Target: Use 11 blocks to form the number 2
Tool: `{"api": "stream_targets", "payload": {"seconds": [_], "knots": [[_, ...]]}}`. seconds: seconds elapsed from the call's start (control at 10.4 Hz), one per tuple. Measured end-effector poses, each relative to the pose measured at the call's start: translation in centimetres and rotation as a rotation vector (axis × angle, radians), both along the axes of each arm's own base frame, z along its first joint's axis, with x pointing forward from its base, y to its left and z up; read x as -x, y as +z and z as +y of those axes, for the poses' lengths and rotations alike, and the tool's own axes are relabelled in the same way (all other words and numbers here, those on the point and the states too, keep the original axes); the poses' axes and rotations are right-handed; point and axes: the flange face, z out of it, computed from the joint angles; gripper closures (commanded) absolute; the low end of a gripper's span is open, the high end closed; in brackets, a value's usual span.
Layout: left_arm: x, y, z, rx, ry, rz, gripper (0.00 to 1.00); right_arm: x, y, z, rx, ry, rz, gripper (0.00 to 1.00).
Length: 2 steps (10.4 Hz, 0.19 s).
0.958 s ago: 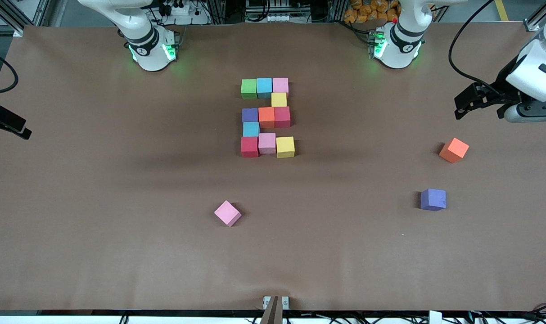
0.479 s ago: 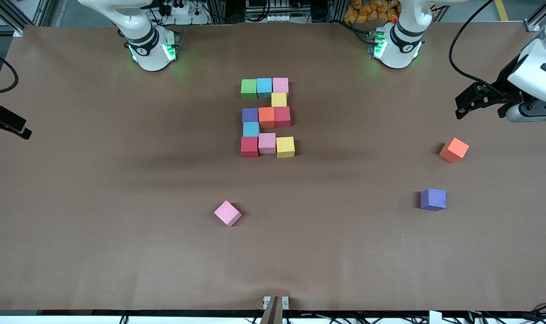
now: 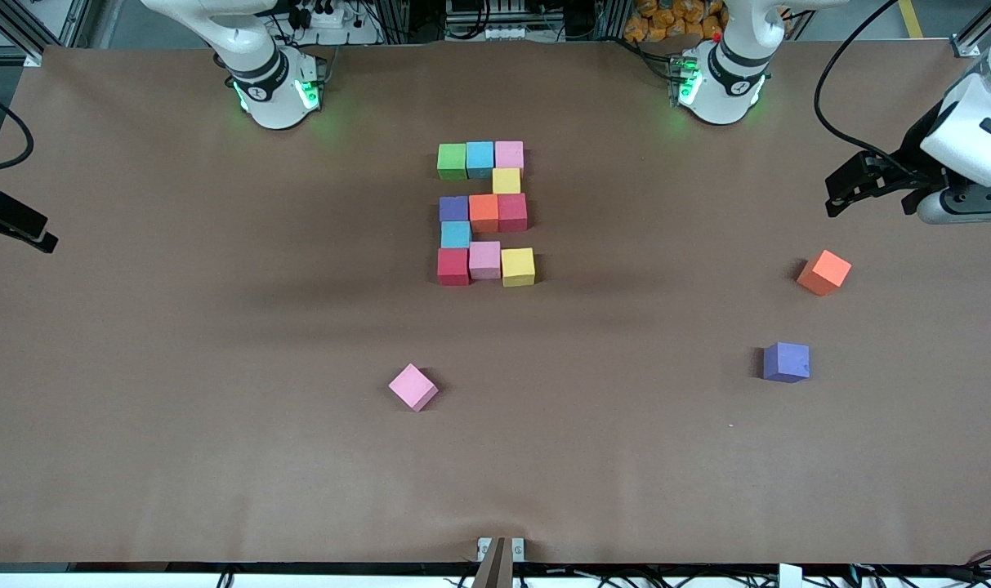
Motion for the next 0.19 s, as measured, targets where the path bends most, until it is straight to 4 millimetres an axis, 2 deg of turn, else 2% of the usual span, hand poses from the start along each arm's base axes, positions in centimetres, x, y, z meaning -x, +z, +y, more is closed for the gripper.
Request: {"api": "stream_targets", "payload": {"seconds": [0.19], "knots": [[0.01,-0.02,-0.07,0.0,-0.001,0.001,0.0,0.0,0.0,0.02,0.0,0.0,0.0,0.0]]}}
